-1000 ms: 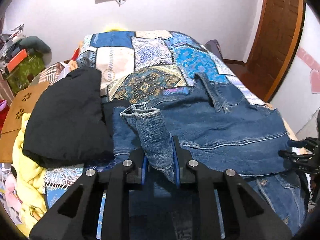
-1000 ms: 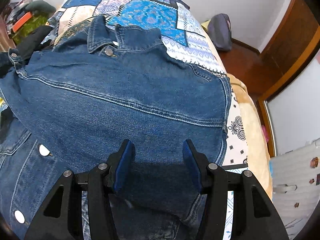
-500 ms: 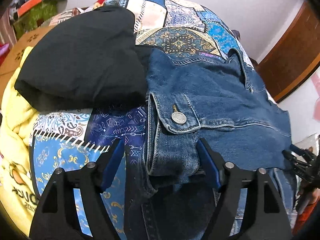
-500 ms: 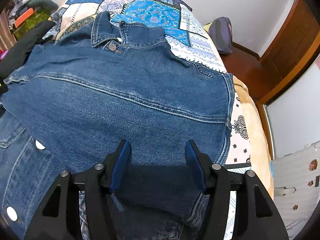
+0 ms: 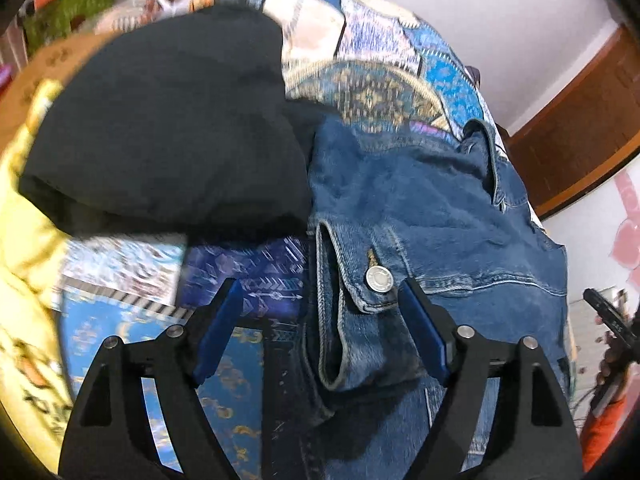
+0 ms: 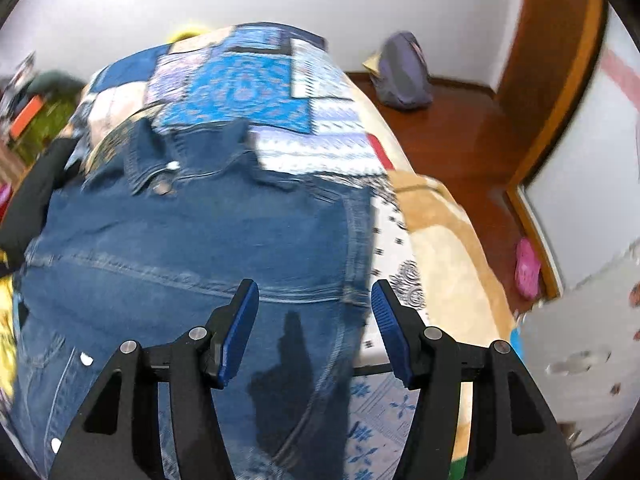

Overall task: Fold large clothes
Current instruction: 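Lift the sleeve with the left gripper while the right gripper grasps the jacket hem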

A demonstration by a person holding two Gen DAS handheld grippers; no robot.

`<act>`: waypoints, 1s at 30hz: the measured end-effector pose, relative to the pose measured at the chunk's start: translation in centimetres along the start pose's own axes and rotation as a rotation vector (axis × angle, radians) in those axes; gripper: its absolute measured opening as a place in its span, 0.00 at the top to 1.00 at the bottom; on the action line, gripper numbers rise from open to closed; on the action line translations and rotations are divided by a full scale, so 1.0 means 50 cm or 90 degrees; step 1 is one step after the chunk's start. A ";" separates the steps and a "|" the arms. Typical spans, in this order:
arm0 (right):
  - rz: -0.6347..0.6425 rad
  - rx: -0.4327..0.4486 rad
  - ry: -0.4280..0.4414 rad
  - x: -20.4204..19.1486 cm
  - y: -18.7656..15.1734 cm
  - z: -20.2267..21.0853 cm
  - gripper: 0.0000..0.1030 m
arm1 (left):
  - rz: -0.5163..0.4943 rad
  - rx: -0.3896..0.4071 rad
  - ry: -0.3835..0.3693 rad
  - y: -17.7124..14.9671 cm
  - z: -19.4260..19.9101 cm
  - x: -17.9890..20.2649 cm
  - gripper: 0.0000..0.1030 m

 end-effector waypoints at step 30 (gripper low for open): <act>-0.090 0.077 0.128 0.065 0.102 -0.065 0.88 | -0.053 0.046 -0.063 0.032 -0.006 0.123 0.72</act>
Point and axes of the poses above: each gripper's, at about its wrist camera, not at the fingertips, and z roughly against the way its jaws point, x to its right, y to its top, the point moved 4 cm from there along -z, roughly the way its jaws point, and after that the axes turned 13 degrees about z, right-handed, at the moved point
